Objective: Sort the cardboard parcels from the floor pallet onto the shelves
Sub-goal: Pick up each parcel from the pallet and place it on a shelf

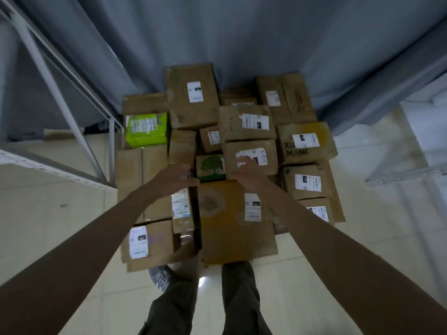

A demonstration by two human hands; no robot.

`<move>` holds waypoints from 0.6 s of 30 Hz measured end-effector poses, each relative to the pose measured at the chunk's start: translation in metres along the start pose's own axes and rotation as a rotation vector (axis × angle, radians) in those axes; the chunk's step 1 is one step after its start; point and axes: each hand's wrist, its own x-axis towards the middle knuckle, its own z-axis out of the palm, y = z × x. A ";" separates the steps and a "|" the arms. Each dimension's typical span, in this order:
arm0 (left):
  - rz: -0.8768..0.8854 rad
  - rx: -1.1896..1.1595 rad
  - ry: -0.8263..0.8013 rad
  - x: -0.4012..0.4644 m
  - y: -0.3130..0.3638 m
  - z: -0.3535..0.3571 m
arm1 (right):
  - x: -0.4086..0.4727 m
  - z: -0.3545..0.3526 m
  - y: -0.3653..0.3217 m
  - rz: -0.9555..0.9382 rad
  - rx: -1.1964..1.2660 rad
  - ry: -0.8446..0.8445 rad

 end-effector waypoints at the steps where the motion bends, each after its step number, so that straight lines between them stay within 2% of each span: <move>1: 0.014 0.001 0.009 -0.016 0.000 -0.015 | -0.015 0.007 -0.017 -0.031 -0.022 -0.005; 8: 0.065 0.092 0.082 -0.118 -0.003 -0.128 | -0.100 0.039 -0.144 -0.258 -0.160 -0.075; 14: 0.077 0.153 0.321 -0.213 -0.006 -0.201 | -0.139 0.075 -0.258 -0.560 -0.417 -0.079; 18: 0.049 0.186 0.484 -0.292 -0.014 -0.242 | -0.174 0.109 -0.330 -0.734 -0.470 -0.131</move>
